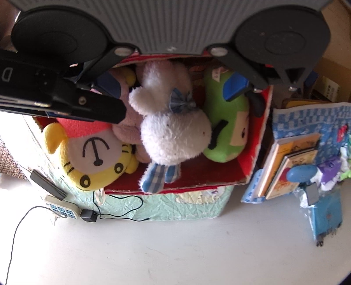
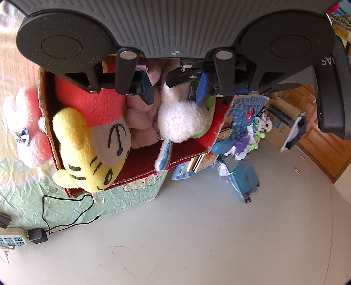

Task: Organize objects
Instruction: 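Open the right gripper and release the white bunny inside the box, then move the right gripper back to the pale pink bunny on the bed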

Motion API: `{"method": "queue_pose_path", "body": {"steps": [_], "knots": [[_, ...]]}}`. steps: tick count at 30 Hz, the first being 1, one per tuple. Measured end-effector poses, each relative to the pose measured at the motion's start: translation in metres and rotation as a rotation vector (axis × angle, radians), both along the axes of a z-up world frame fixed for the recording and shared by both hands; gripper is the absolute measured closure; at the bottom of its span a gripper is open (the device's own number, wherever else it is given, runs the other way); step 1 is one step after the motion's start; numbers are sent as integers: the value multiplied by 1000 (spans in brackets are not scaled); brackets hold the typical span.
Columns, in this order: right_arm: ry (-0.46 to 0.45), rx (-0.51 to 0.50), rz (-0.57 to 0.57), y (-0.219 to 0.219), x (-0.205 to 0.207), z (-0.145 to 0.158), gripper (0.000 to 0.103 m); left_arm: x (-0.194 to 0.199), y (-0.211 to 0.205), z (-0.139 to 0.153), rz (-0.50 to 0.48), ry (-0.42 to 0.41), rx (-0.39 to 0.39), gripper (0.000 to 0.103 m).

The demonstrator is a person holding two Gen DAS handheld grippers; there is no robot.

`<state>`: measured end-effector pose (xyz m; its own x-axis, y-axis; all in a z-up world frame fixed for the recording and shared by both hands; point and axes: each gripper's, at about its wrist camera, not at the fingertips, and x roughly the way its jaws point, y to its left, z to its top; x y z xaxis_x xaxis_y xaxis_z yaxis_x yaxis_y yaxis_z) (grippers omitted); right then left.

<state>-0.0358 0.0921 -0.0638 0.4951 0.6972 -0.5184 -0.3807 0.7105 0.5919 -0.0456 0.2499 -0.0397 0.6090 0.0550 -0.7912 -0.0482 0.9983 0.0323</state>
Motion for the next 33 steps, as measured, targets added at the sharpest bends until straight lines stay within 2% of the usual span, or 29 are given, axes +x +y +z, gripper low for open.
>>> {"method": "queue_pose_path", "body": {"steps": [7,15,33], "knots": [[10,30,46,-12,-7,4,56,-20,-15,11,63,-5,32,3],[32,37,101,-32,-19,1,56,-40,-36,10,123,17,44,3],[115,-13,175,-77,-31,-24,56,-51,-100,-27,157,124,44,3]]}}
